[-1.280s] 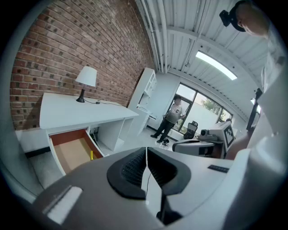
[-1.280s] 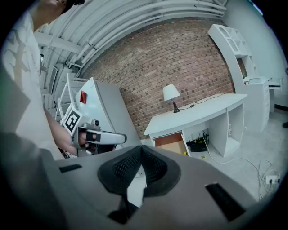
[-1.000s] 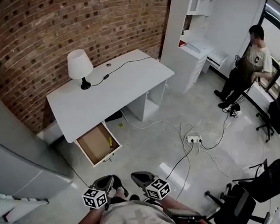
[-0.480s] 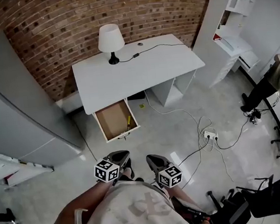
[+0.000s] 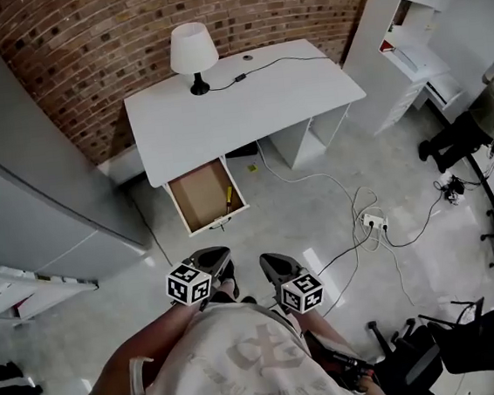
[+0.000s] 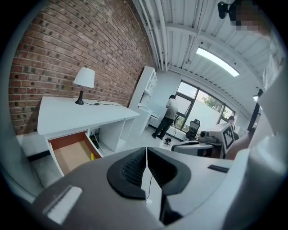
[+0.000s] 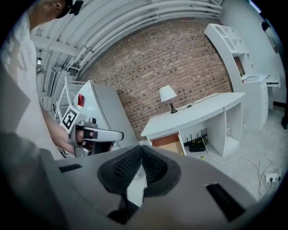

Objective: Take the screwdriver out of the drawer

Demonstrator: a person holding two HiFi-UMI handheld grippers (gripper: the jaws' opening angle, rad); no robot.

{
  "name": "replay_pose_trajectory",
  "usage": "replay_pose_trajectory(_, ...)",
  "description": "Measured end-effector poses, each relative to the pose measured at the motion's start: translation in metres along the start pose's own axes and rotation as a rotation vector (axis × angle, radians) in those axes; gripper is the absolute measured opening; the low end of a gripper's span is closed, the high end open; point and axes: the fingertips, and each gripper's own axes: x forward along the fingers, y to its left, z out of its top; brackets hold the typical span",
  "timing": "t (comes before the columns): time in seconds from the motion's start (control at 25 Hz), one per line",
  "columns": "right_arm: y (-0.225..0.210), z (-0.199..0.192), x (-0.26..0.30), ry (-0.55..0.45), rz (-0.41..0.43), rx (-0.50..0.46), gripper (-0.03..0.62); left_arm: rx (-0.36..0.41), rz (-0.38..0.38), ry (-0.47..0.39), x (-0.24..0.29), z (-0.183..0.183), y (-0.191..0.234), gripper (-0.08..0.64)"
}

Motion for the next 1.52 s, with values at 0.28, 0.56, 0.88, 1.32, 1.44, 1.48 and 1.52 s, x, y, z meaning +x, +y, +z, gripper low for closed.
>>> replay_pose_trajectory(0.28,0.000,-0.001,0.013,0.016,-0.001,0.009,0.006,-0.030,0.015,0.000,-0.006,-0.005,0.014,0.014)
replay_pose_trajectory(0.56,-0.006,0.003,0.019,0.040,-0.013,0.014,0.006,-0.049,0.008,-0.003,0.001,0.002,0.025,0.014)
replay_pose_trajectory(0.88,-0.020,0.011,0.042,0.050,-0.045,0.023,0.006,-0.059,0.000,0.006,0.011,0.009,0.055,0.014)
replay_pose_trajectory(1.32,-0.047,0.030,0.079,0.077,-0.073,0.017,0.006,-0.094,-0.004,0.011,0.030,0.026,0.104,0.014)
replay_pose_trajectory(1.44,-0.058,0.035,0.088,0.087,-0.092,0.015,0.006,-0.088,-0.016,0.014,0.040,0.036,0.117,0.014)
replay_pose_trajectory(1.48,-0.062,0.036,0.090,0.091,-0.098,0.014,0.006,-0.087,-0.022,0.016,0.044,0.039,0.120,0.014)
replay_pose_trajectory(1.52,-0.066,0.038,0.091,0.094,-0.104,0.012,0.006,-0.085,-0.029,0.018,0.049,0.042,0.123,0.014)
